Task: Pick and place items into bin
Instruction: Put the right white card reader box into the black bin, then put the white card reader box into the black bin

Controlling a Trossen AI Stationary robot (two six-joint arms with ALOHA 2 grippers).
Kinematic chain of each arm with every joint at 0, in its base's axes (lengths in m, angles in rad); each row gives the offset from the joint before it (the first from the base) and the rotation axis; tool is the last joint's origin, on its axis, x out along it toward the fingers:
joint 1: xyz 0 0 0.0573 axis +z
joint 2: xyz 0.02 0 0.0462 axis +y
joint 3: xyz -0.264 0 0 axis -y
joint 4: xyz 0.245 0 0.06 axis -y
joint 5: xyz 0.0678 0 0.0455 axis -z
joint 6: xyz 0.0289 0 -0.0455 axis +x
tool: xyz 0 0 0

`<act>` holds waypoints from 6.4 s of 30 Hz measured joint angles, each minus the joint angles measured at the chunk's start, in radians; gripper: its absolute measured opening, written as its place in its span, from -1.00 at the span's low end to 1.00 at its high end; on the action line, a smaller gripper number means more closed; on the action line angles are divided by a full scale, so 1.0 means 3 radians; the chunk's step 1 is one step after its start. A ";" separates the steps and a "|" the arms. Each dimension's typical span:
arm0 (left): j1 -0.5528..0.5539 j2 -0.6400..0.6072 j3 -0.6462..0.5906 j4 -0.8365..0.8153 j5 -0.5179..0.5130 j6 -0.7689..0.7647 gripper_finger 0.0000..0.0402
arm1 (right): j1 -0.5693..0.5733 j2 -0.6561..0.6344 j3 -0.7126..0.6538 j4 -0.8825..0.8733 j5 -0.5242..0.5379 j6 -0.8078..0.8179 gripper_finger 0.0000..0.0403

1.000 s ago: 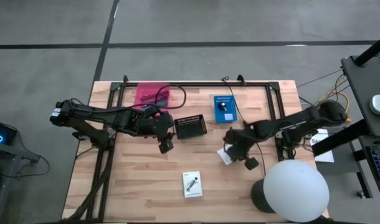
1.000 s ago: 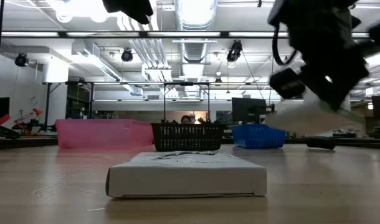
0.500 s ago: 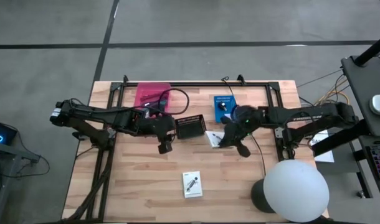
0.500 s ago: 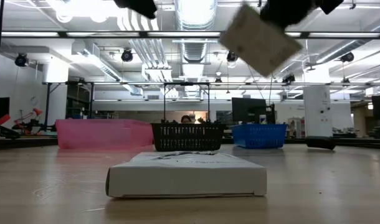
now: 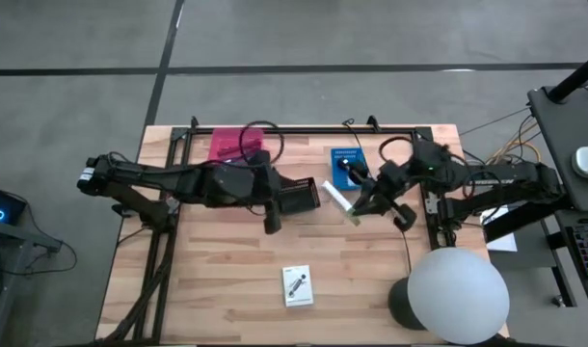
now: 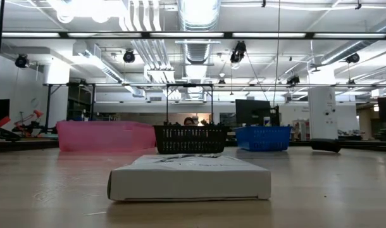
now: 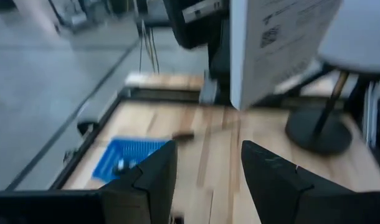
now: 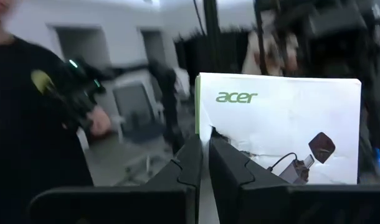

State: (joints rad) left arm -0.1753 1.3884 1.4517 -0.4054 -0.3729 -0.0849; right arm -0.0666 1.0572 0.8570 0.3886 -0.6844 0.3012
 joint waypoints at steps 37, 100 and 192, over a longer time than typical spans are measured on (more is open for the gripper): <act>0.0576 0.0527 0.0015 0.1957 0.2116 0.0229 -0.19 | 0.0003 0.0017 -0.0003 0.0746 -0.0219 0.0145 -0.94; 0.0729 0.0329 0.0025 0.1719 0.2519 0.0219 -0.82 | -0.0233 -0.0220 -0.0003 -0.0186 -0.0254 0.0180 -0.51; 0.0769 0.1359 0.0701 -0.1274 0.1362 0.0198 0.14 | -0.0413 -0.0239 -0.0003 -0.2071 -0.0238 -0.0734 -0.66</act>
State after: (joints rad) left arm 0.0555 1.7962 1.6621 -0.7876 0.0359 -0.0256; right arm -0.1905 0.9855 0.8562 -0.2326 -0.7559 0.0811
